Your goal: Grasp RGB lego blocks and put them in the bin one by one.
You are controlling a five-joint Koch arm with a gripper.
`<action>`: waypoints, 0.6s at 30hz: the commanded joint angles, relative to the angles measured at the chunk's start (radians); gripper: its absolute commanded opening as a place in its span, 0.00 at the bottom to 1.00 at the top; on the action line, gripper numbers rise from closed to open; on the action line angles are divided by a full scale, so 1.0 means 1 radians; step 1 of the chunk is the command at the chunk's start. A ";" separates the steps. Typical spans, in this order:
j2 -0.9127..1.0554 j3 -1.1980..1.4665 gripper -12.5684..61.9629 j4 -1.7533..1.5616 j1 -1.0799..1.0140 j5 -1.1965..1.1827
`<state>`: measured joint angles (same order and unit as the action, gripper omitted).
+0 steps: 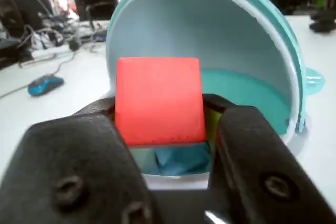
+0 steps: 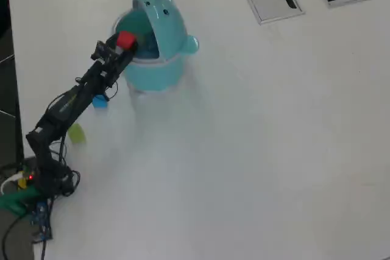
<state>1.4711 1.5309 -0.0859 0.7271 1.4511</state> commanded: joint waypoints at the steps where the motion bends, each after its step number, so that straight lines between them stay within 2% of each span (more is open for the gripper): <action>1: 0.003 -0.156 0.24 -0.060 0.002 0.015; 8: -0.077 -0.233 0.24 -0.077 0.009 0.034; 9: -0.098 -0.233 0.31 -0.077 0.021 0.160; 12: -0.112 -0.244 0.34 -0.075 0.023 0.212; 15: -0.117 -0.241 0.49 -0.078 0.029 0.362; 18: -0.115 -0.239 0.53 -0.095 0.031 0.402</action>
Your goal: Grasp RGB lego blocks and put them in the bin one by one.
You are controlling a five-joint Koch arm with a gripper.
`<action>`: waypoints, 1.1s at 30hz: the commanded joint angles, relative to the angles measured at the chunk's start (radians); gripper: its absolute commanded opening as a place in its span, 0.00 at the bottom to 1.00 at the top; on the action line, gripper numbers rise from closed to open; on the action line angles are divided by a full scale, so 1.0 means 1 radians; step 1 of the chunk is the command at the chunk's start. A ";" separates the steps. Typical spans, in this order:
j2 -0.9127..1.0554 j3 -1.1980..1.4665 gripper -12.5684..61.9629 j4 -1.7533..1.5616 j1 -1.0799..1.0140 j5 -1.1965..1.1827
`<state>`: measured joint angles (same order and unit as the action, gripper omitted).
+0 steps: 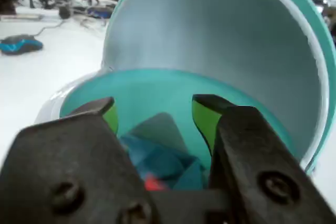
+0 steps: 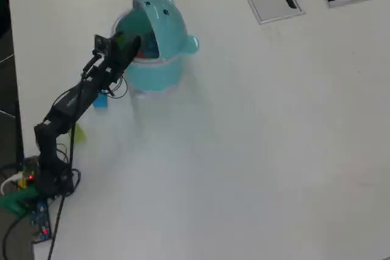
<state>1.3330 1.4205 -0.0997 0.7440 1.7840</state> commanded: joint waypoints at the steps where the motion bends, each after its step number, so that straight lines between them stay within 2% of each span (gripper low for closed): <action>1: 0.029 -0.123 0.58 -0.081 0.015 0.083; 7: 0.046 -0.118 0.59 -0.081 0.029 0.112; 14: 0.196 0.071 0.59 -0.075 0.049 0.049; 17: 0.285 0.169 0.59 -0.086 0.074 0.072; 20: 0.379 0.279 0.65 -0.087 0.103 0.091; 25: 0.528 0.468 0.60 -0.087 0.167 0.028; 33: 0.742 0.707 0.61 -0.011 0.265 0.012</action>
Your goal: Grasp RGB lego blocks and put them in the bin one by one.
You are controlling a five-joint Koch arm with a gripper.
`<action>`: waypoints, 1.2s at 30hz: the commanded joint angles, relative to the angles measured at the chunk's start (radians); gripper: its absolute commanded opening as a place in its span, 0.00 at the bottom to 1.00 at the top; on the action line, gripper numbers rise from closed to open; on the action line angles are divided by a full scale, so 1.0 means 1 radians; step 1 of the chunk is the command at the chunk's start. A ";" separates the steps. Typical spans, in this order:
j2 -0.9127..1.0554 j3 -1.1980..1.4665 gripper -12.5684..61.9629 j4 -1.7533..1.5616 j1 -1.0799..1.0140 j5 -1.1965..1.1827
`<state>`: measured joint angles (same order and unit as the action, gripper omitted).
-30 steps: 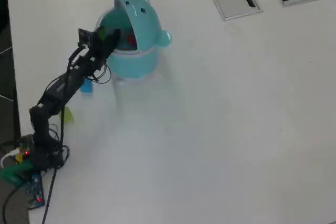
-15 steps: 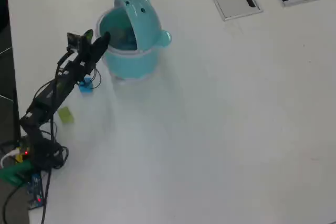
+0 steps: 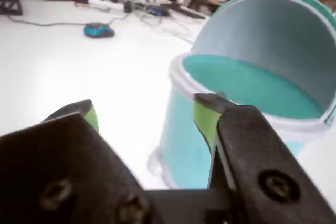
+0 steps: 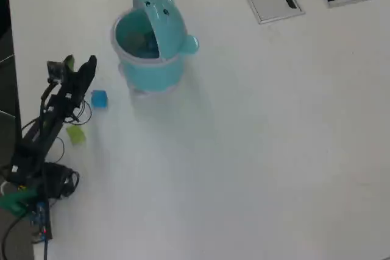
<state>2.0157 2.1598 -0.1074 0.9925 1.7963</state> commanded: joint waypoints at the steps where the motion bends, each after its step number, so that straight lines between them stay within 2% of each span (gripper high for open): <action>1: 0.086 0.000 0.61 0.002 0.023 0.000; 11: 0.337 0.241 0.61 0.258 0.109 0.002; 22: 0.348 0.301 0.62 0.497 0.233 0.014; 36: 0.348 0.399 0.62 0.630 0.265 0.074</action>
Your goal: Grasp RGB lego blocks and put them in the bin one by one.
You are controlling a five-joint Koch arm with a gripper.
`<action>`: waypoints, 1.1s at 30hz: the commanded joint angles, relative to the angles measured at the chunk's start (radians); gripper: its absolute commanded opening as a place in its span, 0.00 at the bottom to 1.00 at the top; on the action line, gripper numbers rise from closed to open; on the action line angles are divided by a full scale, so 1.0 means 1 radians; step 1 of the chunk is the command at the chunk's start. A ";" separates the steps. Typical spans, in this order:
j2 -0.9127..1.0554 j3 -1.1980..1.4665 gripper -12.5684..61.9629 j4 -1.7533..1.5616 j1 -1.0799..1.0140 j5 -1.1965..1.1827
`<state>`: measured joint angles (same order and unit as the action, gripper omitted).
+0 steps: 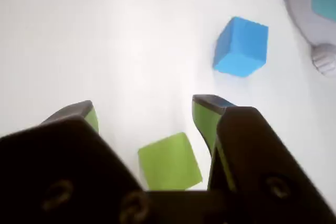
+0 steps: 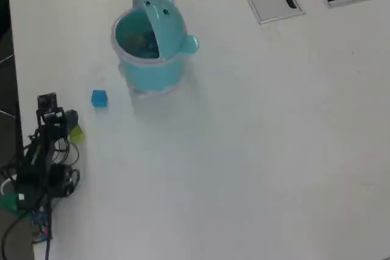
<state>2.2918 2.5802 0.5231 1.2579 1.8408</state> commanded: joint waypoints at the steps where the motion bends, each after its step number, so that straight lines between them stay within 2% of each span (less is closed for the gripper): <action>1: 0.072 -0.012 0.61 0.000 -0.006 0.029; 12: 0.066 0.072 0.61 -0.002 -0.121 0.144; 27: 0.055 0.153 0.60 -0.084 -0.115 0.144; 33: 0.055 0.160 0.50 -0.097 -0.126 0.144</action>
<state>2.2918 2.7550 0.4679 1.1321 1.9727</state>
